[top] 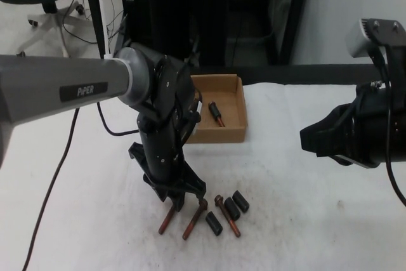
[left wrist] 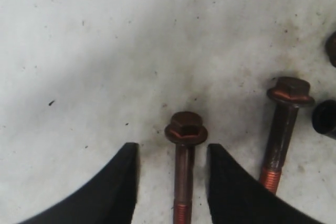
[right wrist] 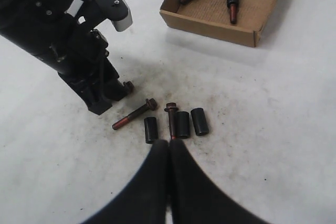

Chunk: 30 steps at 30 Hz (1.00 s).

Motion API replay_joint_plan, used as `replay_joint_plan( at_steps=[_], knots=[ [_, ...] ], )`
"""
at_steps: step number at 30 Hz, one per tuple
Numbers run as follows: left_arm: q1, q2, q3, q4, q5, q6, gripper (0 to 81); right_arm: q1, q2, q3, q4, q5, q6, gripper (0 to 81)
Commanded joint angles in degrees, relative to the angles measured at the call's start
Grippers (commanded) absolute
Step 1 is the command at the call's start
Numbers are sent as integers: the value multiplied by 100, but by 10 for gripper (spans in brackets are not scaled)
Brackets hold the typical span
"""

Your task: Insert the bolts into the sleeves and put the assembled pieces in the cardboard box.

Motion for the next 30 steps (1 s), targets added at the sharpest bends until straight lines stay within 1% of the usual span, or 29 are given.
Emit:
replay_joint_plan(
  at_steps=[1, 9, 13, 20, 27, 30],
  knots=[
    [-28, -93, -9, 62, -61, 68, 388, -8, -13, -24, -19, -67, 10, 4],
    [-28, -34, -9, -116, -61, 81, 388, -8, -13, -24, -19, -67, 10, 4],
    [-28, 81, -9, 21, -61, 81, 385, -8, -13, -24, -19, -67, 10, 4],
    [-28, 160, 22, 18, -61, 110, 319, -8, -13, -24, -19, -67, 10, 4],
    [-38, 160, 47, -114, -44, 110, 319, -8, -13, -24, -19, -67, 10, 4],
    [-38, 160, 53, -132, 125, 110, 319, -8, -13, -24, -19, -67, 10, 4]
  ],
)
